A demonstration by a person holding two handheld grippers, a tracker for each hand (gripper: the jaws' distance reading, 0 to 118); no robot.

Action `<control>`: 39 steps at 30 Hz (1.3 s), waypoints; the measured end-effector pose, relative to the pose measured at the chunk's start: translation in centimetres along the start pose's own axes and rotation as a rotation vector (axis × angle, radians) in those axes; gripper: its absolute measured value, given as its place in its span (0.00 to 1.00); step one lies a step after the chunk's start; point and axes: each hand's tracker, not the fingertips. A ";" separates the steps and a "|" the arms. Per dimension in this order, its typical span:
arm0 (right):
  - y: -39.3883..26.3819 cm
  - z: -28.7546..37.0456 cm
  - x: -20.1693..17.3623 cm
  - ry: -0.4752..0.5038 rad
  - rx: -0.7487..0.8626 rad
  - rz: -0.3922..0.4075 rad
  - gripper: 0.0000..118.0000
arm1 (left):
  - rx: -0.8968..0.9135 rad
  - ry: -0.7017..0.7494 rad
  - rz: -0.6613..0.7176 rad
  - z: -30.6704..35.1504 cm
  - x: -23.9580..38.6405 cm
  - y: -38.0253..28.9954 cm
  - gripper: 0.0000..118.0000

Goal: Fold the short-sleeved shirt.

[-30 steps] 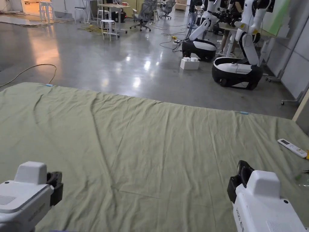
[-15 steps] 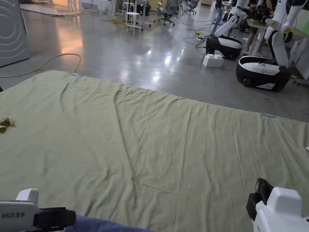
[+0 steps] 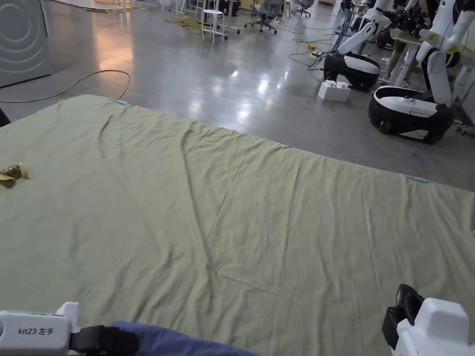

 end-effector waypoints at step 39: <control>0.8 -0.6 -1.0 0.063 0.028 -0.006 0.01 | 0.128 0.430 -0.227 12.3 11.0 0.0 0.08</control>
